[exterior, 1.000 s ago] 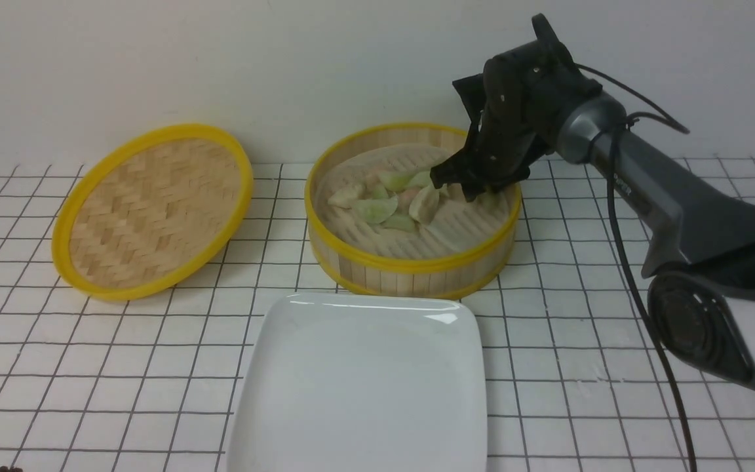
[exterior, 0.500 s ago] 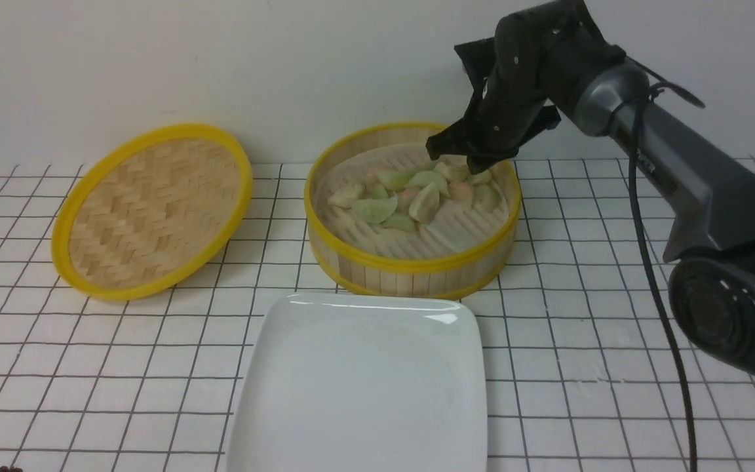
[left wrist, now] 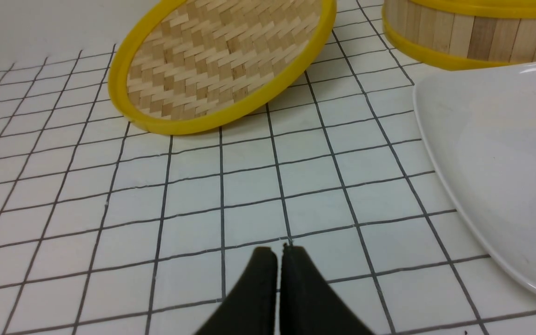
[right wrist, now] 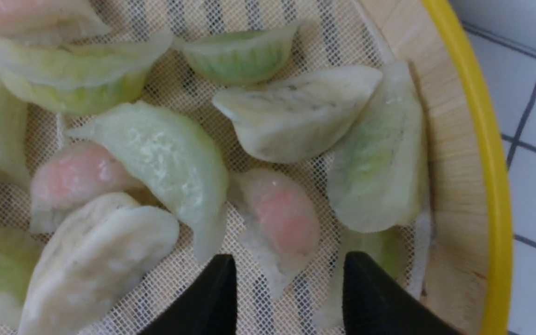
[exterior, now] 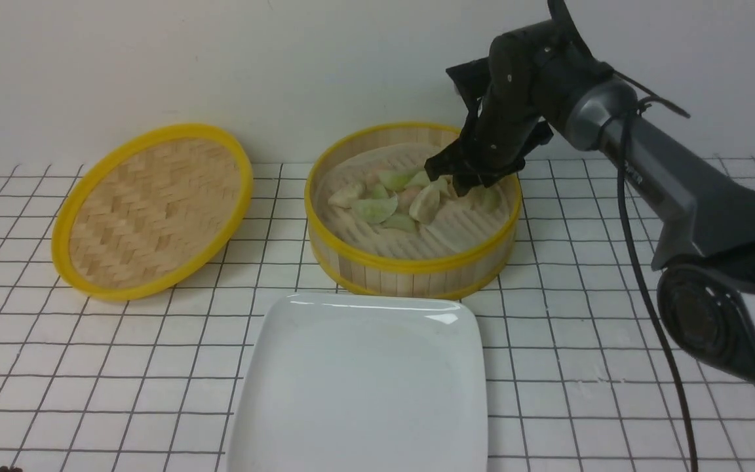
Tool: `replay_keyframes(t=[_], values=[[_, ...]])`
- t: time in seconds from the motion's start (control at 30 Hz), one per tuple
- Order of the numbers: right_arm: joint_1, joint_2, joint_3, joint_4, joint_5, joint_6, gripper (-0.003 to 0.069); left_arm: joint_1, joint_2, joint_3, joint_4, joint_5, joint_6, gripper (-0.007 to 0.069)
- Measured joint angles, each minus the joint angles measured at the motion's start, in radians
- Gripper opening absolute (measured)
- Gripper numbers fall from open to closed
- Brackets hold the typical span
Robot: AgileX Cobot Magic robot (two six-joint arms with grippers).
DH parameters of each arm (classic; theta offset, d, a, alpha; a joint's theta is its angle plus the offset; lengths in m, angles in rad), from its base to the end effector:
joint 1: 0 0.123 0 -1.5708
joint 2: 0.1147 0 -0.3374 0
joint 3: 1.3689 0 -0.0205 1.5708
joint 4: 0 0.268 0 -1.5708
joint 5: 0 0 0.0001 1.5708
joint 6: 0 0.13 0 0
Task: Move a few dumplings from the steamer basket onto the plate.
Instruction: Use the right arm to grab a dumpling from inside the steamer
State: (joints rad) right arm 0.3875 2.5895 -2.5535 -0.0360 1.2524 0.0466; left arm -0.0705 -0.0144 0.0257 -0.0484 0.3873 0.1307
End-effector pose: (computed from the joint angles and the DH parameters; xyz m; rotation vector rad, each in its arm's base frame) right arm 0.5749 0.2298 0.1789 -0.4769 2.7310 0.0625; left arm 0.0534 -0.0062 0.1577 0.1595 1.8750 -0.0067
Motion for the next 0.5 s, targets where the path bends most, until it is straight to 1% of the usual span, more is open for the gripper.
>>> replay_keyframes(t=[0.07,0.2,0.37,0.4,0.5], values=[[0.000,0.020,0.000,0.011,-0.005,0.000,0.0341,0.000,0.000,0.000,0.000,0.000,0.000,-0.0006],[0.003,0.023,-0.001,0.010,-0.013,-0.008,0.0351,0.000,0.000,0.000,0.000,0.000,0.000,-0.0006],[0.011,0.027,-0.001,-0.001,-0.034,-0.019,0.0351,0.000,0.000,0.000,0.000,0.000,0.000,-0.0006],[0.013,0.037,-0.001,-0.005,-0.059,-0.021,0.0348,0.000,0.000,0.000,0.000,0.000,0.000,-0.0006],[0.016,0.055,-0.002,-0.013,-0.081,-0.022,0.0317,0.000,0.000,0.000,0.000,0.000,0.000,-0.0006]])
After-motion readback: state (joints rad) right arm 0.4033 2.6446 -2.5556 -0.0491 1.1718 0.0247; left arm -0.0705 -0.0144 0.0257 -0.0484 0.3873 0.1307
